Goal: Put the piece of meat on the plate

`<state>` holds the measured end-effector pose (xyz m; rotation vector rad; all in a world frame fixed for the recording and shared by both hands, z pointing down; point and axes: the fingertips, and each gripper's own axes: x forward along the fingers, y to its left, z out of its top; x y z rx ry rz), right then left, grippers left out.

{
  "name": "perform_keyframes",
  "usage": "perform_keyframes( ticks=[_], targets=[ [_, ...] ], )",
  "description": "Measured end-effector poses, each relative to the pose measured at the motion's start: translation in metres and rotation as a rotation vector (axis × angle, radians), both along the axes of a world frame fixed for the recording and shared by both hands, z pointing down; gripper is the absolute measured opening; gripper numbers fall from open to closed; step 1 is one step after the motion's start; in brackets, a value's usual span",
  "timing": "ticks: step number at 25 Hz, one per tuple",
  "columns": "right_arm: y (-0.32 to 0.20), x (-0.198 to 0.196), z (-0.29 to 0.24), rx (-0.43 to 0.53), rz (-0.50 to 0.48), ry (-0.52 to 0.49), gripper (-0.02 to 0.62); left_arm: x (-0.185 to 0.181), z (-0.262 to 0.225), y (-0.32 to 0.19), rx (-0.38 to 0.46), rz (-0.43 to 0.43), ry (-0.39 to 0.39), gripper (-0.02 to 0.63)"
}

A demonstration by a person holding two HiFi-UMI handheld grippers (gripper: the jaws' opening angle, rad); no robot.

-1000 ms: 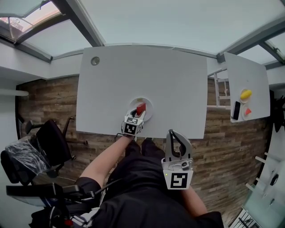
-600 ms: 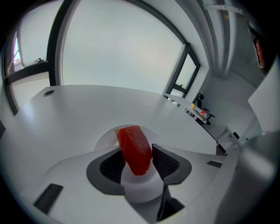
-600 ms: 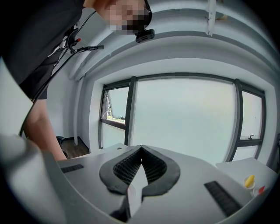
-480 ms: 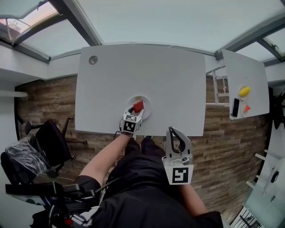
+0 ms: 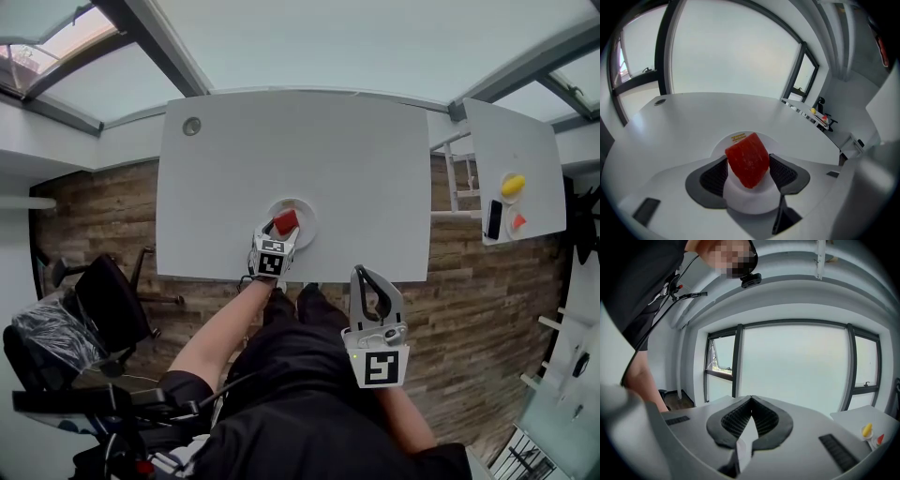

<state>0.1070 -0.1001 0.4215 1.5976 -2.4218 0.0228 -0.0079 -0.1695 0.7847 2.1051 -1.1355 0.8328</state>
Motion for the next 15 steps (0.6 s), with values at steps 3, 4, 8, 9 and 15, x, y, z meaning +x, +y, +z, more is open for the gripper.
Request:
perform_keyframes(
  ticks=[3,4,8,9,15],
  targets=[
    [-0.001,0.001,-0.005,0.020,0.002,0.003,0.003,-0.002,0.000,0.000,-0.009,-0.004,-0.008,0.268],
    [-0.001,0.002,-0.005,0.017,0.009,0.001,0.004,-0.002,0.000,0.001,-0.011,0.001,-0.015,0.268],
    [0.003,0.004,-0.002,0.003,0.019,0.006,0.005,-0.001,-0.002,0.001,0.001,0.019,-0.045,0.273],
    [0.004,0.002,-0.003,0.007,0.015,0.006,0.005,-0.002,-0.003,0.000,0.010,0.021,-0.054,0.279],
    [0.005,0.000,-0.004,0.014,0.011,0.006,0.005,-0.003,-0.003,-0.009,0.031,0.009,-0.010,0.305]
  ],
)
